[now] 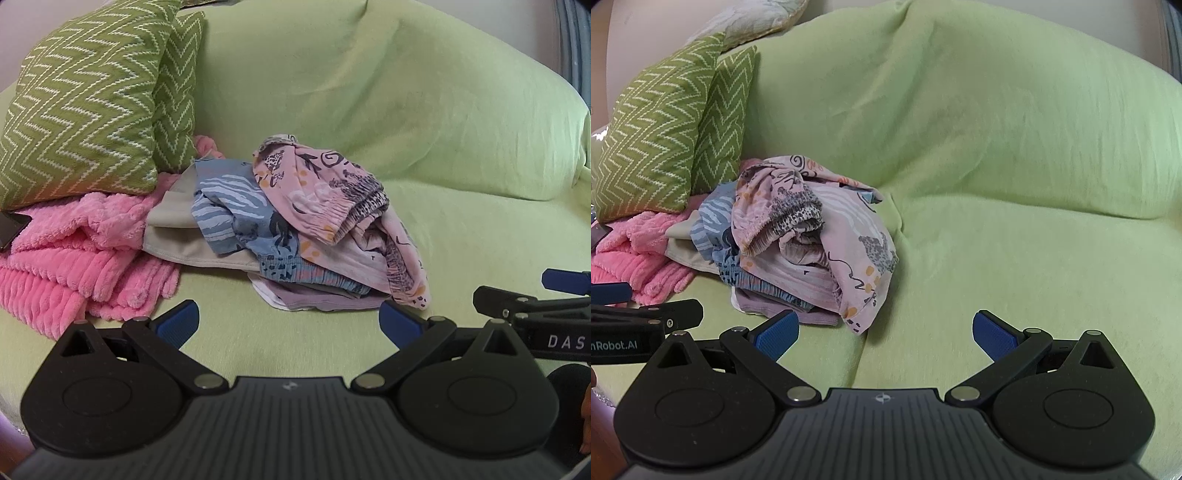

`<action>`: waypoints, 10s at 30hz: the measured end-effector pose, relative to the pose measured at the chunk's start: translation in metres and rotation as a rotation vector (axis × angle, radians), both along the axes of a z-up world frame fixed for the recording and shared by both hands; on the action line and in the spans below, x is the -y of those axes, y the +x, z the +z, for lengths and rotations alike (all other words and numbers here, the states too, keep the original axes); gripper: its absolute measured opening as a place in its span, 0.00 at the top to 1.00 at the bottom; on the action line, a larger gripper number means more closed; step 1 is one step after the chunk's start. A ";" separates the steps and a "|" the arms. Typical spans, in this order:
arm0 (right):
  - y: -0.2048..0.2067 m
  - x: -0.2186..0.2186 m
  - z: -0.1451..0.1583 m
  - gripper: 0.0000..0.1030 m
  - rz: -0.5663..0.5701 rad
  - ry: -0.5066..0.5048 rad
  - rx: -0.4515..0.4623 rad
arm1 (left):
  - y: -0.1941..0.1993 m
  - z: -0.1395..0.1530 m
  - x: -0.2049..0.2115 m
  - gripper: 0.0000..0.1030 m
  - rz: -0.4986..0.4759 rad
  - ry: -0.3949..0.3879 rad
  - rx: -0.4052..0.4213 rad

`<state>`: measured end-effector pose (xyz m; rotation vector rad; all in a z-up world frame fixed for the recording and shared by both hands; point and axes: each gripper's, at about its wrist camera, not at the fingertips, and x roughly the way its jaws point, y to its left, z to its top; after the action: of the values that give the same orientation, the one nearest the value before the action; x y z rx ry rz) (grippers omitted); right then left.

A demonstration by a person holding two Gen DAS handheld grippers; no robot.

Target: Fold clothes

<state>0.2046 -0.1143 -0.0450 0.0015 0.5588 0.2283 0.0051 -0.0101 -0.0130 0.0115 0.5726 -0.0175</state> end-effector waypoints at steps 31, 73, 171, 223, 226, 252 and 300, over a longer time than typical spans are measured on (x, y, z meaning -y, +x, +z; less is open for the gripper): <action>0.003 0.001 -0.003 0.00 -0.005 0.007 -0.020 | -0.001 -0.015 -0.003 0.01 0.002 0.036 -0.030; 0.044 0.014 0.017 0.24 0.091 -0.025 -0.009 | 0.063 -0.003 0.024 0.12 -0.439 0.468 0.150; 0.090 -0.063 -0.003 0.79 0.110 -0.170 0.052 | 0.113 0.153 -0.032 0.91 -0.463 0.281 0.447; 0.167 0.407 0.057 0.68 -0.394 -0.438 -0.025 | 0.319 0.016 0.403 0.56 -0.718 0.326 0.241; 0.149 0.420 0.039 0.58 -0.450 -0.313 -0.032 | 0.325 -0.001 0.381 0.51 -0.716 0.270 0.173; -0.094 0.338 0.013 0.31 -0.587 0.095 -0.170 | 0.287 -0.059 0.235 0.39 -0.860 -0.088 -0.160; 0.002 0.121 0.003 0.62 0.182 -0.443 -0.226 | 0.158 -0.055 0.182 0.32 -0.958 0.476 0.020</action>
<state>0.2064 -0.2354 -0.0425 -0.4590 0.8273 0.2790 0.1635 -0.1917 -0.0678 0.7473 0.4961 -0.8106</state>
